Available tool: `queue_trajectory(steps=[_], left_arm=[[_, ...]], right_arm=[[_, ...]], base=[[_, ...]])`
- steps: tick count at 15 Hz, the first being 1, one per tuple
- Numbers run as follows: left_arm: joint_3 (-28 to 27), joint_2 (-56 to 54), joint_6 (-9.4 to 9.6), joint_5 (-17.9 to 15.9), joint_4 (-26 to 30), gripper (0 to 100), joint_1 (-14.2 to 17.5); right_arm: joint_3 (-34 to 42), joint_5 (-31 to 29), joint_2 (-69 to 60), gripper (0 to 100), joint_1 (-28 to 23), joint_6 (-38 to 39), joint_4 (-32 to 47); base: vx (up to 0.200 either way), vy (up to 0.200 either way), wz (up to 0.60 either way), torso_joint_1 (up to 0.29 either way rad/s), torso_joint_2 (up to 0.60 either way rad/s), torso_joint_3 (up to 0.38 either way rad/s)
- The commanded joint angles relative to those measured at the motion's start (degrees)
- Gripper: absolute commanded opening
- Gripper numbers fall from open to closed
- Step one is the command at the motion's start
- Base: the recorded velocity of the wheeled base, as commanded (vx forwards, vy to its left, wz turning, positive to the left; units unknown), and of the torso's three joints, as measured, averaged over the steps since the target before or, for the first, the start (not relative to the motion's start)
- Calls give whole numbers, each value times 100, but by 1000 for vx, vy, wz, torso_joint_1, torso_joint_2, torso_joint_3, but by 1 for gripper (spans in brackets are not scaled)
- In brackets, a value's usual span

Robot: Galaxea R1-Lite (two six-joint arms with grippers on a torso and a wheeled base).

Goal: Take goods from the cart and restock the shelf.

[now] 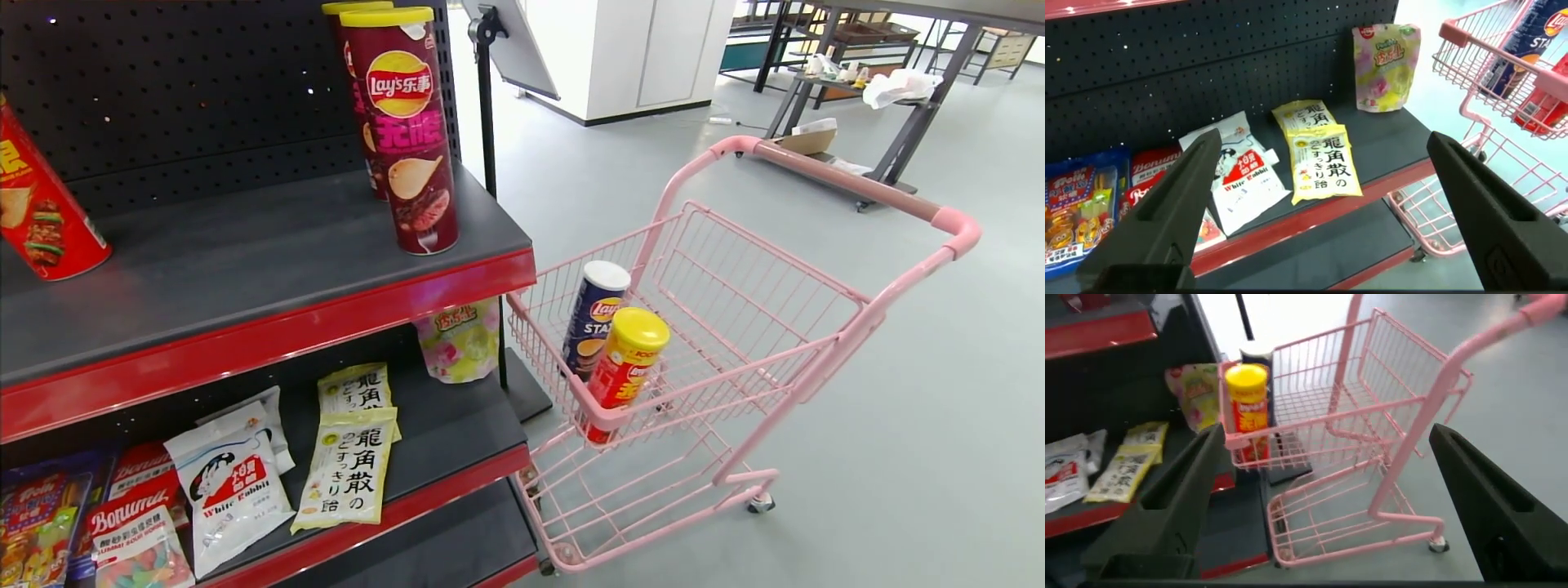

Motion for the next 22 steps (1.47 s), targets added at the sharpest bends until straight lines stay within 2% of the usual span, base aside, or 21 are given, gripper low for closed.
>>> queue_trajectory(steps=[1, 3, 5, 9, 16, 22], left_arm=[[1, 5, -1, 8, -1, 100, -1], [1, 5, -1, 8, -1, 100, -1], [1, 5, -1, 8, -1, 100, -1], [1, 5, 8, 8, -1, 100, -1], [1, 5, 8, 8, -1, 100, -1], [1, 5, 8, 8, -1, 100, -1]], right_arm=[[-1188, 571, 4165, 100, 603, 283, -1531], [-995, 747, 5598, 100, 656, 239, -2946], [-1030, 782, 6512, 100, 814, 239, -3597], [-1118, 1107, 7197, 100, 1201, 231, -3693], [-1083, 1116, 7927, 100, 1737, 222, -4388], [-1681, 1063, 8815, 100, 1719, 178, -4669]], base=[[0, 0, 0, 0, 0, 0], [0, 0, 0, 0, 0, 0], [0, 0, 0, 0, 0, 0], [0, 0, 0, 0, 0, 0], [0, 0, 0, 0, 0, 0], [0, 0, 0, 0, 0, 0]])
